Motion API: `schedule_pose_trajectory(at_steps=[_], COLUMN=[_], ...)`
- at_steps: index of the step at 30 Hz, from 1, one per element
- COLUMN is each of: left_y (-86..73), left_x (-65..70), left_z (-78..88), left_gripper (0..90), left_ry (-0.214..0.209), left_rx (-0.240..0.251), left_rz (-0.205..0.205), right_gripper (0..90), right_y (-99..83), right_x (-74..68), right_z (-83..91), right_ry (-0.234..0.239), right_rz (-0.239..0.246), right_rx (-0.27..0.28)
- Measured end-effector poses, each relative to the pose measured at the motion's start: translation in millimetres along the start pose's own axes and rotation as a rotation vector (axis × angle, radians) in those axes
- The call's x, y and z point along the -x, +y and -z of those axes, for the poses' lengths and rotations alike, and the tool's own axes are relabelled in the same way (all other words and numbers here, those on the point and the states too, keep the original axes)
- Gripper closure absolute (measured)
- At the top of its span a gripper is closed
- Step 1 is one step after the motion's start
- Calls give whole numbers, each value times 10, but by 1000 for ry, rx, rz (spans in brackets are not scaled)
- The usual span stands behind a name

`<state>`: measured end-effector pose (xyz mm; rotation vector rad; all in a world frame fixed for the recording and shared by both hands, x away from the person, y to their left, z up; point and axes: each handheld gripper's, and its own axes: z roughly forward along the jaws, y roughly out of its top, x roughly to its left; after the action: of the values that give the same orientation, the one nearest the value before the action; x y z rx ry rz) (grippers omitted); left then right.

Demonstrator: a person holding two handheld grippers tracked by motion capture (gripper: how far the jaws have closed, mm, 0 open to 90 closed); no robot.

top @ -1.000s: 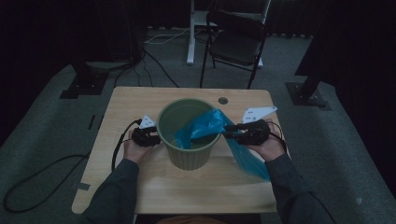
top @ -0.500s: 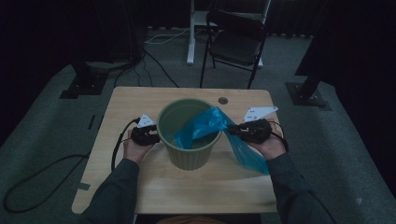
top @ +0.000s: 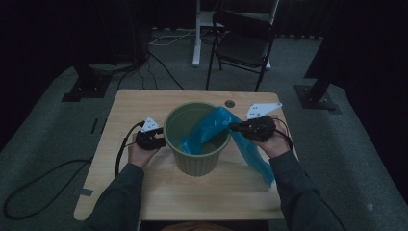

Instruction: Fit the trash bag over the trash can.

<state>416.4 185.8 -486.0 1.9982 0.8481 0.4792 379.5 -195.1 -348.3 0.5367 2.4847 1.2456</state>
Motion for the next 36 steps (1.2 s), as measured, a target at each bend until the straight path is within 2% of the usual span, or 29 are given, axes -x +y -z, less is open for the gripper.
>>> schedule_pose_trajectory(at_steps=[9,14,25,31,36], left_y=[32,40,85,137,160], left_x=[83,87,63,-7,0], left_z=[-20,18,232,437,565], left_gripper=[548,548,558,559,559], left_ry=[-17,-26,-54,-107,-143], left_rx=[-6,3,-3,28,35], left_rz=[-26,-21,-45,-39,-58], right_gripper=[898,898,898,898,898], right_y=[21,24,131,196,219], right_x=[-16,-26,-54,-57,-64], right_z=[-142,-214,-238,-260,-269], right_ry=[38,53,77,90,97], right_rz=[3,4,36,52,59], right_rx=[-23,-36,-35,-31,-32])
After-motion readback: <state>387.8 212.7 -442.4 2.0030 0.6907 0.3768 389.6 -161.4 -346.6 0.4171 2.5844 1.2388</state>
